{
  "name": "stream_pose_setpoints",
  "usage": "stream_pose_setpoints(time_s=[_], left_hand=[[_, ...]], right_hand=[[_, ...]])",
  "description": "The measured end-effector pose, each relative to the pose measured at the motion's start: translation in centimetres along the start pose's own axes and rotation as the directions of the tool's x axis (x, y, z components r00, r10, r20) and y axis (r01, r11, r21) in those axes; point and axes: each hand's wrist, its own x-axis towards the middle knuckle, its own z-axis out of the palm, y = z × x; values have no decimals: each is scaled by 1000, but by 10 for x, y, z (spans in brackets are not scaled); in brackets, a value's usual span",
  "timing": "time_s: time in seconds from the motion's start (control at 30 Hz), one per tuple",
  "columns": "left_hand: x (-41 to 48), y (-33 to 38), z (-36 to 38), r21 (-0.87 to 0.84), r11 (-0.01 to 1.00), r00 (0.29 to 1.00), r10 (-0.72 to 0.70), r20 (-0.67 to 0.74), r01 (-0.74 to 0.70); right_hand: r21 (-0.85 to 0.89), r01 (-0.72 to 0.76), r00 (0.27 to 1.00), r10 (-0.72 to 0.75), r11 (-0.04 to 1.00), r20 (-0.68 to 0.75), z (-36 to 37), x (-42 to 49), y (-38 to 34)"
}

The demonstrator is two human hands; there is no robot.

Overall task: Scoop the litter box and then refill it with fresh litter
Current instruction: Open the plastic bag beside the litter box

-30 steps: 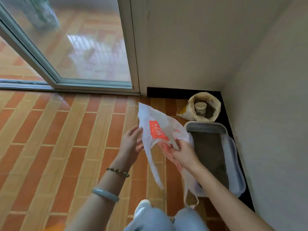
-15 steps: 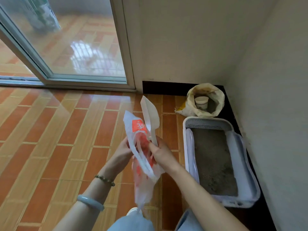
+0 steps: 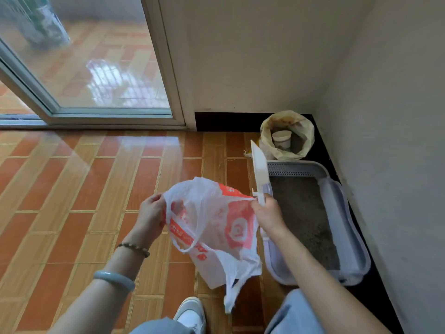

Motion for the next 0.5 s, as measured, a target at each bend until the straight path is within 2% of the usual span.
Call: stream_pose_setpoints(time_s=[0.13, 0.23, 0.33, 0.5], left_hand=[[9, -7, -7, -81, 986, 989, -145, -3, 144], [11, -10, -9, -67, 985, 985, -151, 78, 156], [8, -12, -8, -17, 995, 972, -94, 217, 100], [8, -16, -6, 116, 987, 910, 53, 411, -110]], right_hand=[[157, -127, 991, 132, 979, -19, -15, 5, 12], [307, -158, 976, 196, 939, -96, -23, 11, 20], [369, -157, 972, 209, 916, -105, -28, 14, 22], [351, -132, 991, 131, 927, 25, -28, 9, 15]])
